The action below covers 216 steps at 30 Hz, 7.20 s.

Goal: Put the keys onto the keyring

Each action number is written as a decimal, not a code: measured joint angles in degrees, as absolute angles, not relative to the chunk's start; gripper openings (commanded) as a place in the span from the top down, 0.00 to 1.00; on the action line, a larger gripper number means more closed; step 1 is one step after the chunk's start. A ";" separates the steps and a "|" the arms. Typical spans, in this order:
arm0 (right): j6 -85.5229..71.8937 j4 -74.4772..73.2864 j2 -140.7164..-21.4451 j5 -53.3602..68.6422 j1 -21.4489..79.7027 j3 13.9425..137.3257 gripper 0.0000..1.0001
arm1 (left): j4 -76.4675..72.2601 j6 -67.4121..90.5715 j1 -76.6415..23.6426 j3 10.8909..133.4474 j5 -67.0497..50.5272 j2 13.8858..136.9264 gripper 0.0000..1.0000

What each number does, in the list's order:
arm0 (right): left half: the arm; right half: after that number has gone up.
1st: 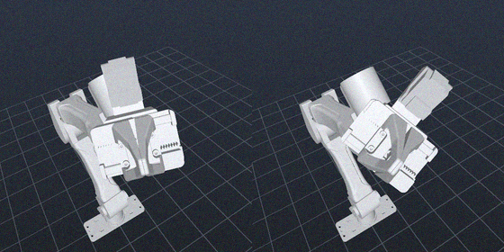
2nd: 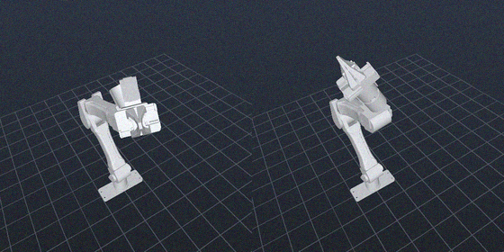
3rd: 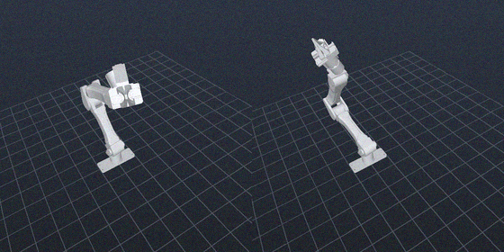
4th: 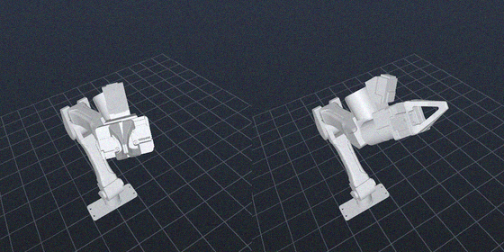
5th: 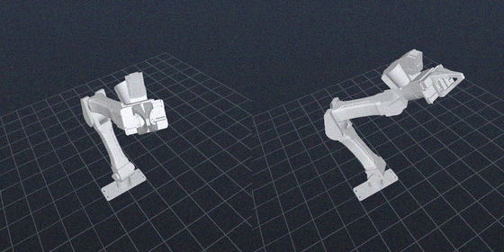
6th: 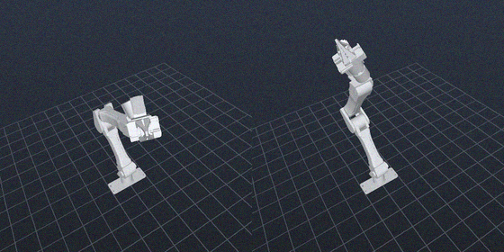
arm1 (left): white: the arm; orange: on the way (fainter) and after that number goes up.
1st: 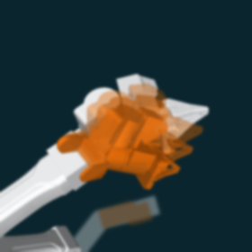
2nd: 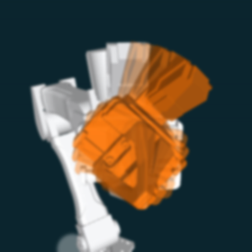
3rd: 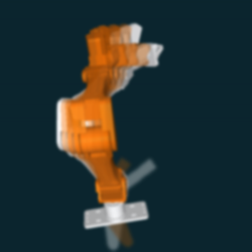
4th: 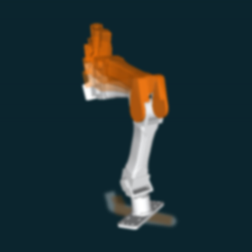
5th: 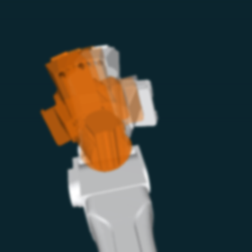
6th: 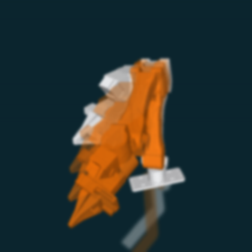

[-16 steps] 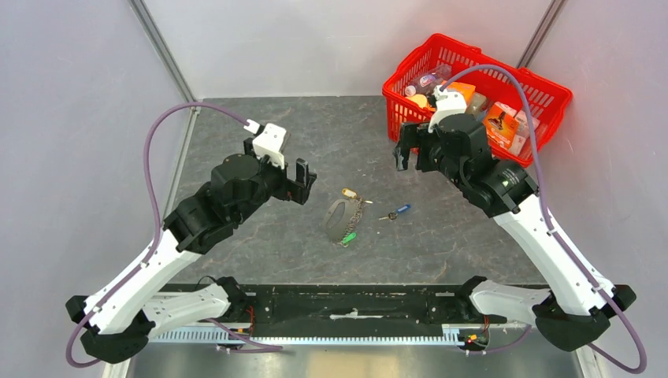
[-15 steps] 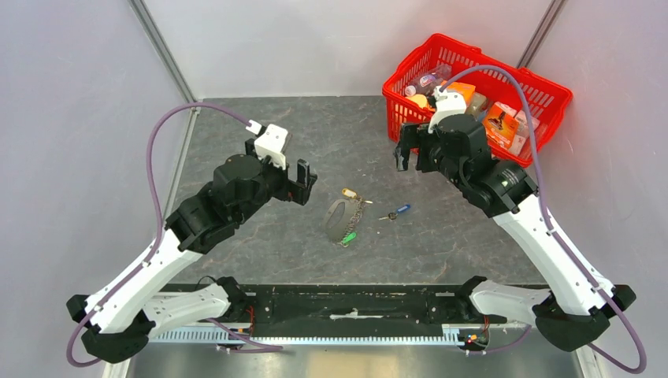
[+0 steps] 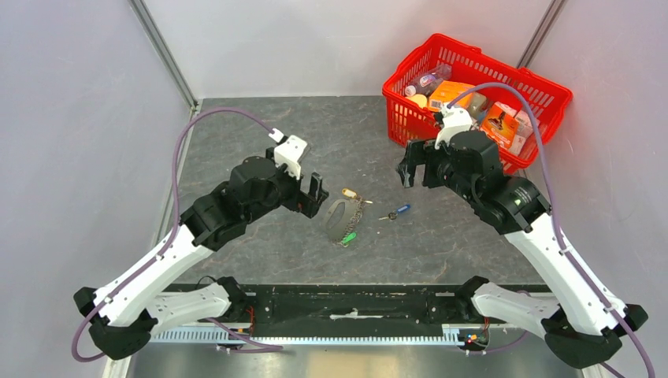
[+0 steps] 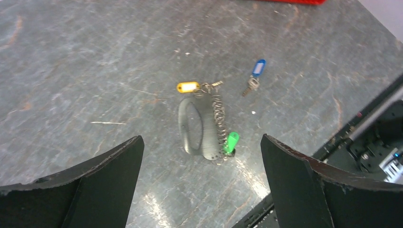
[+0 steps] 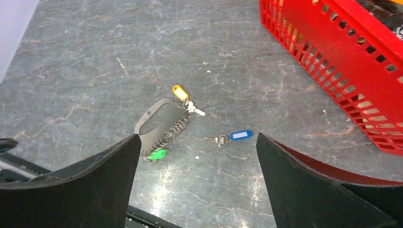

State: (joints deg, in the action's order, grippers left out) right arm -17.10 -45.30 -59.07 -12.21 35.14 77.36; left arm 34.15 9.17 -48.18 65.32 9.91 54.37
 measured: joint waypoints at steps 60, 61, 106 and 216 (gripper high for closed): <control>-25.02 -41.63 -47.57 6.46 35.79 50.89 0.01 | 20.75 41.93 -49.65 40.69 8.40 76.84 0.49; -25.10 -41.41 -47.55 6.50 35.79 50.63 0.01 | 19.92 42.70 -49.65 40.32 8.38 76.84 0.50; -26.15 -39.68 -43.05 7.27 35.79 45.76 0.01 | 0.16 65.12 -51.64 28.62 9.93 75.64 0.60; -26.20 -39.88 -42.17 7.97 35.79 44.40 0.01 | 27.66 39.16 -43.09 47.79 4.58 68.27 0.28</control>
